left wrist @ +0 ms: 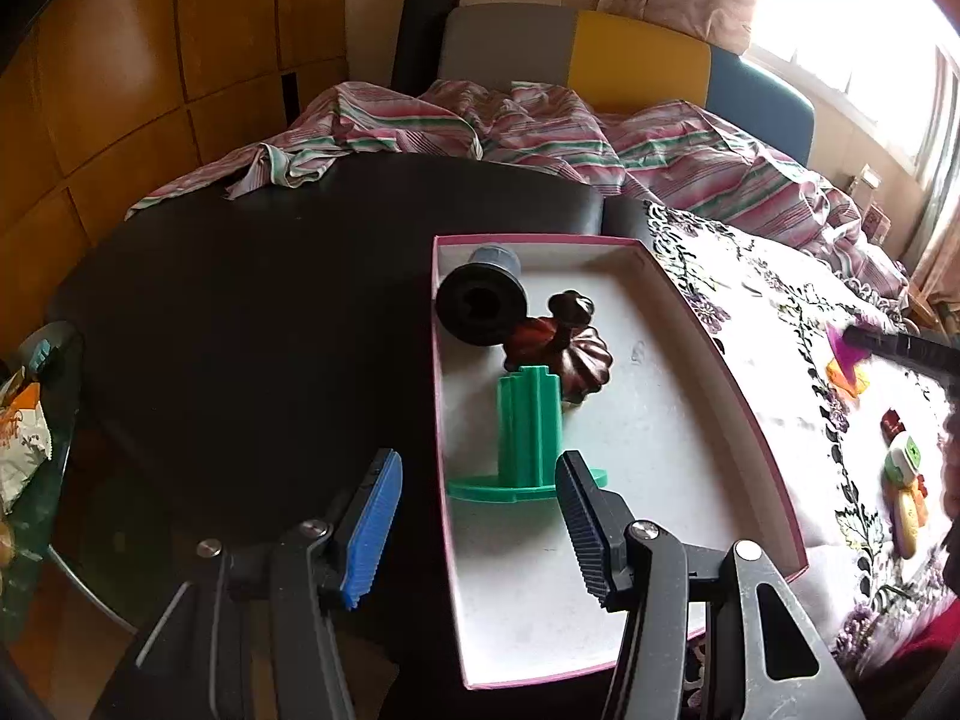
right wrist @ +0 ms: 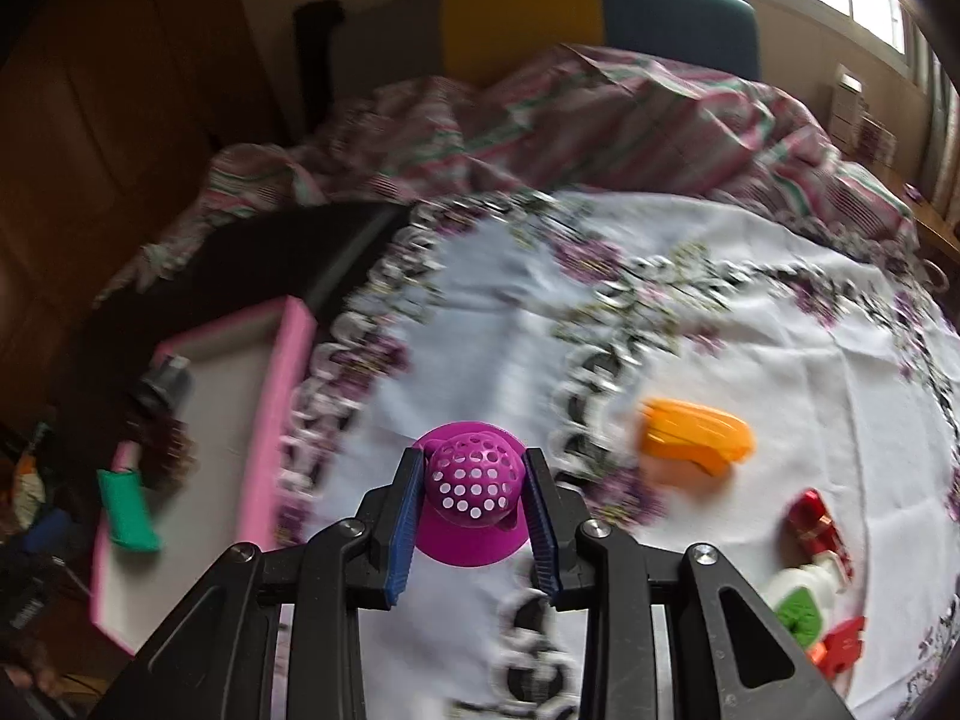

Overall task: Organize rigid objects
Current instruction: 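Carry the magenta cup into the tray and open the right tool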

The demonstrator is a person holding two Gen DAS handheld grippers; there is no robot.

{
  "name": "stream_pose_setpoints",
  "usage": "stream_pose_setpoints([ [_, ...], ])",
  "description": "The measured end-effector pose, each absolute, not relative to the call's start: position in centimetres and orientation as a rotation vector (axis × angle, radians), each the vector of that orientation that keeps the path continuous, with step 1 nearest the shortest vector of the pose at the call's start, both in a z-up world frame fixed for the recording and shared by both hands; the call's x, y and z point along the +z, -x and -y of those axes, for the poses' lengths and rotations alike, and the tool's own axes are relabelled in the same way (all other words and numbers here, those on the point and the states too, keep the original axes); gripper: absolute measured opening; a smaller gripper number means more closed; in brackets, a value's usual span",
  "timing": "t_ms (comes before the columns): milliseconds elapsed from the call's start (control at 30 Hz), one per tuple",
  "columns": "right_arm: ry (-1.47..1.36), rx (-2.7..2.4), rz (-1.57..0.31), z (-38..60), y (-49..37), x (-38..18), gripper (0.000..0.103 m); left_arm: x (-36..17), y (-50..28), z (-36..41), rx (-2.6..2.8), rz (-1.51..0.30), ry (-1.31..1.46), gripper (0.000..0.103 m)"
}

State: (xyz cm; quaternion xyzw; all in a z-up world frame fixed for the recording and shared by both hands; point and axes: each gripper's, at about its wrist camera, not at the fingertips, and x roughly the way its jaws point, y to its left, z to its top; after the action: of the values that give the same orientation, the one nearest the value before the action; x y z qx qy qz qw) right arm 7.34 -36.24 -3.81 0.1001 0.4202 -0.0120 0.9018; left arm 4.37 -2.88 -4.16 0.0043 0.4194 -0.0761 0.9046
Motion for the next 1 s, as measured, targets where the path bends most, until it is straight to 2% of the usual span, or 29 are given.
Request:
stream_pose_setpoints([
  [233,-0.154,0.181,-0.847,25.9,-12.8,-1.3,0.032,-4.1,-4.4,1.6,-0.153,-0.859,0.023,0.054],
  [533,-0.087,0.211,-1.005,17.3,-20.8,-6.6,0.032,-4.6,-4.8,0.2,-0.144,-0.88,0.068,0.054],
  [700,-0.054,0.212,-1.05,16.1,-21.5,-8.7,0.032,-4.8,-5.0,0.0,-0.143,-0.889,0.08,0.054],
  [867,-0.119,0.228,-1.022,17.7,-20.5,-8.1,0.043,-4.7,-4.8,0.2,-0.146,-0.881,0.076,0.054],
  [1000,-0.157,0.22,-0.982,18.9,-18.9,-7.1,0.044,-4.4,-4.7,0.5,-0.153,-0.873,0.064,0.054],
])
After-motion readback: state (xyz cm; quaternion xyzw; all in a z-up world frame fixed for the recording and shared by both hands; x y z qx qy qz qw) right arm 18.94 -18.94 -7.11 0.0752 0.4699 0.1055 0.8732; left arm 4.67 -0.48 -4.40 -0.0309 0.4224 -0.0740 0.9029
